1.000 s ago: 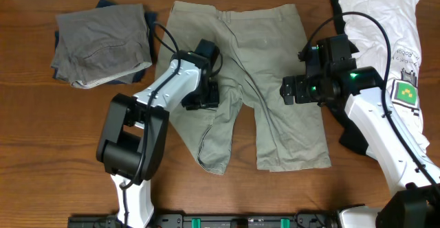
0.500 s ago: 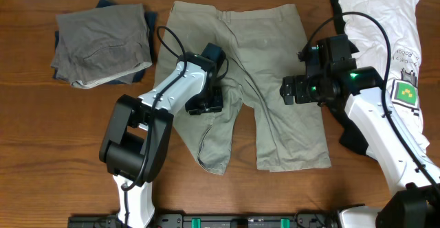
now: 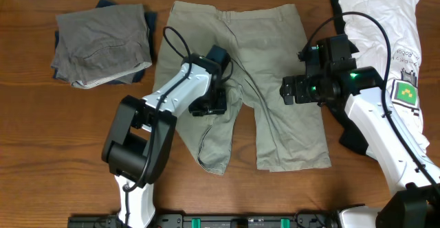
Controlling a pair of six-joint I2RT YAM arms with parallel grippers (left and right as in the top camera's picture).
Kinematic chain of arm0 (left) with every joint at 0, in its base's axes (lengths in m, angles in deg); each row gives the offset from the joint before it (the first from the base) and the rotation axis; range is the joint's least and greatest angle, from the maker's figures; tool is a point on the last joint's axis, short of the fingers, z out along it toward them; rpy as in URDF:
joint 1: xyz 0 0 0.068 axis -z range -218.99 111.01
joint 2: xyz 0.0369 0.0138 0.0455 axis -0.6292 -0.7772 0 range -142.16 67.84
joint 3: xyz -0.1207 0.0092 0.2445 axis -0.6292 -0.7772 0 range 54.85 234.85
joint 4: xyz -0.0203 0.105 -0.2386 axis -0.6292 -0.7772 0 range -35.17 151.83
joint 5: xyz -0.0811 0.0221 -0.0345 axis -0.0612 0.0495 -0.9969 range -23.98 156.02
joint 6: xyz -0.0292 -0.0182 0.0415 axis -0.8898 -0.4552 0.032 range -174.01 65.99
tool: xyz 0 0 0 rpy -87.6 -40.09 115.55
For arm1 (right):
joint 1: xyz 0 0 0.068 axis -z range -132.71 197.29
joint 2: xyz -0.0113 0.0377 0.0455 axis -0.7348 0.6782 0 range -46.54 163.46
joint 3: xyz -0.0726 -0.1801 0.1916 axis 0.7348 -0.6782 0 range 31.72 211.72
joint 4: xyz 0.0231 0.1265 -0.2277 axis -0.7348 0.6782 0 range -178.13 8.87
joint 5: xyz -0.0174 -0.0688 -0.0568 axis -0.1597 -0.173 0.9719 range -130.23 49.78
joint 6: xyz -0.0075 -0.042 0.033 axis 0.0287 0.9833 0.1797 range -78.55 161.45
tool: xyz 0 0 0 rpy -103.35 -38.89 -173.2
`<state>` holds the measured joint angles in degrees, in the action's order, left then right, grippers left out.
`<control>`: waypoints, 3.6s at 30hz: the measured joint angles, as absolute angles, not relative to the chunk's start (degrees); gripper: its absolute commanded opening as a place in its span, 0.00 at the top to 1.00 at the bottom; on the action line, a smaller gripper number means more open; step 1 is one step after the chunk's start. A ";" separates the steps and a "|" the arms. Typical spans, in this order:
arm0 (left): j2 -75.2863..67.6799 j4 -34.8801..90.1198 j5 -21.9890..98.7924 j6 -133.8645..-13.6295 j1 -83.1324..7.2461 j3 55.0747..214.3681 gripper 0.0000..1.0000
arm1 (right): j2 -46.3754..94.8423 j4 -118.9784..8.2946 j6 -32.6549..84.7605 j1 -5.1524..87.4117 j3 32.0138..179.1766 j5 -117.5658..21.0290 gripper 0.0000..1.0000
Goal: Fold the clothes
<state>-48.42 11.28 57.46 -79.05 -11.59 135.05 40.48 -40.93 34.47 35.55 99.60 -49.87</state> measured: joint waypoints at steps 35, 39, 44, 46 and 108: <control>-34.17 -3.84 63.34 -77.34 -19.31 139.77 0.94 | 40.48 -41.93 34.56 35.55 99.60 -50.71 0.06; -28.36 -7.69 65.59 -77.65 -20.82 139.86 0.94 | 40.48 -42.13 34.77 35.55 99.60 -50.71 0.06; -26.26 -4.89 66.49 -77.80 -21.17 139.88 0.65 | 40.48 -43.40 35.10 35.55 99.60 -50.71 0.05; -27.07 -1.81 66.44 -77.98 -20.47 139.86 0.51 | 40.48 -43.64 35.15 35.55 99.60 -50.71 0.05; -51.11 6.71 61.94 -78.24 -9.26 139.64 0.64 | 40.48 -42.54 35.17 35.57 99.60 -51.54 0.05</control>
<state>-51.11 6.71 61.94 -78.24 -9.26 139.64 40.48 -42.54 35.17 35.57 99.60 -51.54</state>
